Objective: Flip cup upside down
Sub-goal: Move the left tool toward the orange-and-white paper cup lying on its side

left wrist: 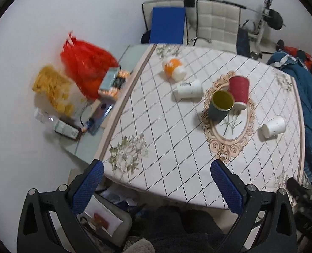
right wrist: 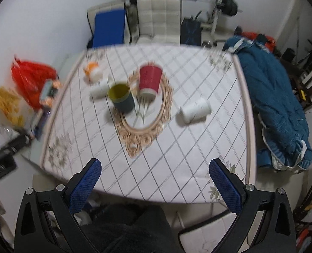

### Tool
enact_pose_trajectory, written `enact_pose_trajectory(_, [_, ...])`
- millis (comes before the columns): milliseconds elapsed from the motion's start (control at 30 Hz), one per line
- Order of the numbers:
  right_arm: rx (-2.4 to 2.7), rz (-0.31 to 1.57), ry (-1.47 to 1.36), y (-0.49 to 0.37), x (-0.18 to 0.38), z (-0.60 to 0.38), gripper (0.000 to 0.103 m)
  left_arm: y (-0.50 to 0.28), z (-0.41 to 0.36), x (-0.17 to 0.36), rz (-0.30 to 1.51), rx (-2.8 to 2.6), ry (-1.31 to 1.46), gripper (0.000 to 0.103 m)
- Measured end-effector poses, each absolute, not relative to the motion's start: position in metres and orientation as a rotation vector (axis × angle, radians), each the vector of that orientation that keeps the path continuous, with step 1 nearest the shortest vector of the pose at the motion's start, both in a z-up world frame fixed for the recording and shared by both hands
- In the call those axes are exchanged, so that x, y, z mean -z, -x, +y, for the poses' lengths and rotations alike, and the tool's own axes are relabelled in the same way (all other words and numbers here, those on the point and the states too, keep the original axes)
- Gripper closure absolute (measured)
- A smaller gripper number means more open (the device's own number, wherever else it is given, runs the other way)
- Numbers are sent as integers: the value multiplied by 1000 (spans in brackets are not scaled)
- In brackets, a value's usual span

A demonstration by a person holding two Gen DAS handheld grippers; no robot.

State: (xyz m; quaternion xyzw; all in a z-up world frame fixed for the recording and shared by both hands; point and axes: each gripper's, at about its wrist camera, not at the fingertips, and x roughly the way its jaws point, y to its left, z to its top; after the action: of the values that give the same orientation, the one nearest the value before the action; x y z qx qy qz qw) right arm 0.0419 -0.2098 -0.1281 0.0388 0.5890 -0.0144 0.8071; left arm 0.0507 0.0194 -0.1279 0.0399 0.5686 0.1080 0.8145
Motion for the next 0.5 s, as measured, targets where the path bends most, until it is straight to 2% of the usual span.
enact_pose_trajectory(200, [0, 1393, -57, -63, 201, -201, 0, -78, 30, 163, 1291, -270, -80, 0])
enact_pose_trajectory(500, [60, 1508, -96, -100, 260, -191, 0, -149, 46, 203, 1357, -230, -129, 0])
